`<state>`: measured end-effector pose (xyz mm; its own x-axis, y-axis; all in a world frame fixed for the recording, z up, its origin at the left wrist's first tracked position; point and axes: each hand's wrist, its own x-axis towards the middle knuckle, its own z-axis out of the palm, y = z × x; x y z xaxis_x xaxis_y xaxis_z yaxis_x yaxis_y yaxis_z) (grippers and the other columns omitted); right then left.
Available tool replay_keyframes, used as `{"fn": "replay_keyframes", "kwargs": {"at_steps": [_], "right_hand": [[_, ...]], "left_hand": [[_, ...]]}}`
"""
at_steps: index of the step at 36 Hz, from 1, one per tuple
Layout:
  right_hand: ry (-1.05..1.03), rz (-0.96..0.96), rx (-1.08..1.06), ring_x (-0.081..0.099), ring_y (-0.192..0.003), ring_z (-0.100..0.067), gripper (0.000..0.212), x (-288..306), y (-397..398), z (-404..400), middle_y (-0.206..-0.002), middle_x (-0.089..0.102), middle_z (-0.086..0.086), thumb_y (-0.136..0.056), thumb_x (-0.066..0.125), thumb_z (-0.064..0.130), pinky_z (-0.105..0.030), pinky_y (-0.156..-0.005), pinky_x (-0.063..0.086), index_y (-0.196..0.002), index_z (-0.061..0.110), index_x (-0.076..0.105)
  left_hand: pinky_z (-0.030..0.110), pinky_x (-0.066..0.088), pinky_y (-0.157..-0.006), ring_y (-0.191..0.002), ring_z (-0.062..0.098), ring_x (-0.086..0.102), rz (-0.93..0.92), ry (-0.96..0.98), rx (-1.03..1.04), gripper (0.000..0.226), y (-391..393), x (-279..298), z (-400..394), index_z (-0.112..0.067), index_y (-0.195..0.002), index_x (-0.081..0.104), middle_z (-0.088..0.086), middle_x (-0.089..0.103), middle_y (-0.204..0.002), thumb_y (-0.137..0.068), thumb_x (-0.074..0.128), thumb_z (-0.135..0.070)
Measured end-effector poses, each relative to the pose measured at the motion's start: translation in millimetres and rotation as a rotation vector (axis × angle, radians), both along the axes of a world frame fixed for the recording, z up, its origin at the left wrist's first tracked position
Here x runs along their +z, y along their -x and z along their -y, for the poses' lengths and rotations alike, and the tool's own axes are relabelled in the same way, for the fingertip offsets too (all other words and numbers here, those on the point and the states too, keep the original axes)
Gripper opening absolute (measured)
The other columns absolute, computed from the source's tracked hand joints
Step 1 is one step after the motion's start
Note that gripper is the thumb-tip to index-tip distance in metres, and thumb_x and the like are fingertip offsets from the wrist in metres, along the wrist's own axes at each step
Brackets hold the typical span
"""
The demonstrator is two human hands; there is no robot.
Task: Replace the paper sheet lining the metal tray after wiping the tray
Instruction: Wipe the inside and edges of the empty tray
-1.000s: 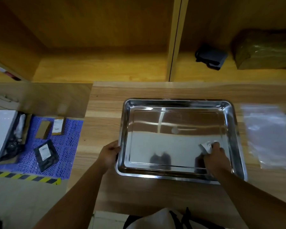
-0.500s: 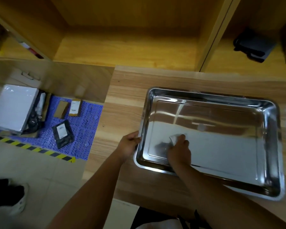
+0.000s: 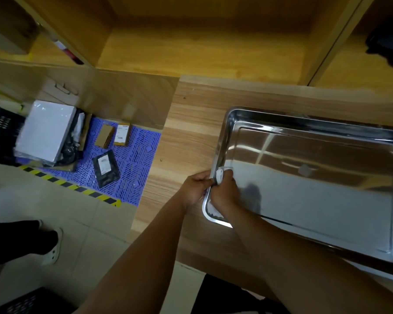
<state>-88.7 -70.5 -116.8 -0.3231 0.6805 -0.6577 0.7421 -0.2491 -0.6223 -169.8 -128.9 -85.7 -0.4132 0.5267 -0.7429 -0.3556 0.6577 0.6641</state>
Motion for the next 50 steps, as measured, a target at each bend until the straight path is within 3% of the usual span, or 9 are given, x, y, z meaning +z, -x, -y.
{"fn": "replay_keyframes", "kwargs": {"at_steps": [4, 7, 12, 18, 23, 31, 42, 46, 50], "right_hand": [[0.255, -0.186, -0.303, 0.068, -0.092, -0.026, 0.014, -5, -7, -4, -0.092, 0.066, -0.001, -0.082, 0.053, 0.031, -0.040, -0.077, 0.057, -0.094, 0.032, 0.061], [0.320, -0.267, -0.243, 0.066, -0.095, -0.031, 0.026, 3, -21, -19, -0.099, 0.064, -0.005, -0.083, 0.055, 0.008, -0.045, -0.077, 0.060, -0.105, 0.023, 0.057], [0.378, -0.269, -0.275, 0.061, -0.099, -0.036, 0.044, 21, -55, -59, -0.111, 0.063, -0.014, -0.075, 0.058, 0.011, -0.055, -0.087, 0.055, -0.119, 0.016, 0.058], [0.170, -0.197, -0.412, 0.053, -0.073, -0.025, 0.021, 37, -116, -122, -0.089, 0.058, -0.015, -0.083, 0.052, 0.003, -0.038, -0.074, 0.046, -0.100, 0.011, 0.061], [-0.223, 0.074, -0.577, 0.058, -0.101, -0.027, 0.033, 44, -182, -183, -0.111, 0.062, -0.004, -0.095, 0.054, 0.024, -0.037, -0.091, 0.044, -0.124, 0.011, 0.061], [-0.489, 0.551, -0.191, 0.052, -0.110, -0.047, 0.035, 42, -256, -236, -0.121, 0.054, -0.028, -0.089, 0.046, 0.015, -0.052, -0.089, 0.045, -0.120, 0.001, 0.056], [-0.529, 0.510, -0.211, 0.052, -0.117, -0.041, 0.037, 6, -202, -213, -0.123, 0.057, -0.022, -0.092, 0.056, 0.025, -0.049, -0.101, 0.039, -0.123, 0.005, 0.052], [-0.504, 0.349, -0.186, 0.058, -0.112, -0.038, 0.031, -2, -163, -187, -0.119, 0.063, -0.017, -0.095, 0.053, 0.028, -0.043, -0.095, 0.043, -0.120, 0.010, 0.055], [-0.516, 0.198, -0.102, 0.061, -0.103, -0.036, 0.027, -8, -116, -160, -0.113, 0.063, -0.018, -0.092, 0.053, 0.018, -0.037, -0.081, 0.046, -0.117, 0.010, 0.057]], "left_hand": [[0.015, 0.052, -0.059, -0.070, 0.006, 0.072, 0.010, -0.013, 0.030, 0.032, -4, -2, -2, -0.008, -0.123, 0.067, 0.016, 0.073, -0.108, -0.094, 0.056, -0.001], [0.022, 0.057, -0.064, -0.077, 0.014, 0.074, 0.025, -0.029, 0.081, 0.030, -7, -1, -3, -0.010, -0.119, 0.070, 0.011, 0.075, -0.100, -0.093, 0.057, -0.001], [0.030, 0.059, -0.079, -0.090, 0.025, 0.073, -0.011, -0.011, 0.085, 0.030, -11, -6, 0, -0.009, -0.119, 0.070, 0.012, 0.075, -0.105, -0.093, 0.058, -0.001], [0.019, 0.053, -0.054, -0.061, 0.014, 0.069, 0.007, -0.076, 0.026, 0.025, -14, 5, 0, 0.000, -0.112, 0.070, 0.021, 0.071, -0.095, -0.091, 0.057, 0.002], [0.019, 0.051, -0.053, -0.062, 0.016, 0.066, -0.056, -0.037, -0.007, 0.025, -9, -1, 3, -0.007, -0.112, 0.072, 0.014, 0.074, -0.088, -0.093, 0.056, -0.002], [0.025, 0.047, -0.058, -0.068, 0.024, 0.057, -0.130, -0.030, -0.059, 0.025, -7, -8, 8, -0.017, -0.111, 0.073, 0.019, 0.069, -0.085, -0.096, 0.056, -0.009], [0.026, 0.050, -0.061, -0.070, 0.025, 0.059, -0.162, -0.072, -0.075, 0.025, -11, -7, 8, -0.018, -0.117, 0.070, 0.011, 0.067, -0.079, -0.098, 0.054, -0.014], [0.045, 0.058, -0.083, -0.089, 0.044, 0.066, -0.146, -0.097, -0.085, 0.027, -11, -11, 8, -0.023, -0.121, 0.068, 0.027, 0.069, -0.100, -0.099, 0.054, -0.018], [0.029, 0.056, -0.074, -0.084, 0.027, 0.070, -0.135, -0.100, -0.075, 0.025, -12, -10, 7, -0.020, -0.118, 0.069, 0.014, 0.073, -0.091, -0.099, 0.054, -0.017]]}}
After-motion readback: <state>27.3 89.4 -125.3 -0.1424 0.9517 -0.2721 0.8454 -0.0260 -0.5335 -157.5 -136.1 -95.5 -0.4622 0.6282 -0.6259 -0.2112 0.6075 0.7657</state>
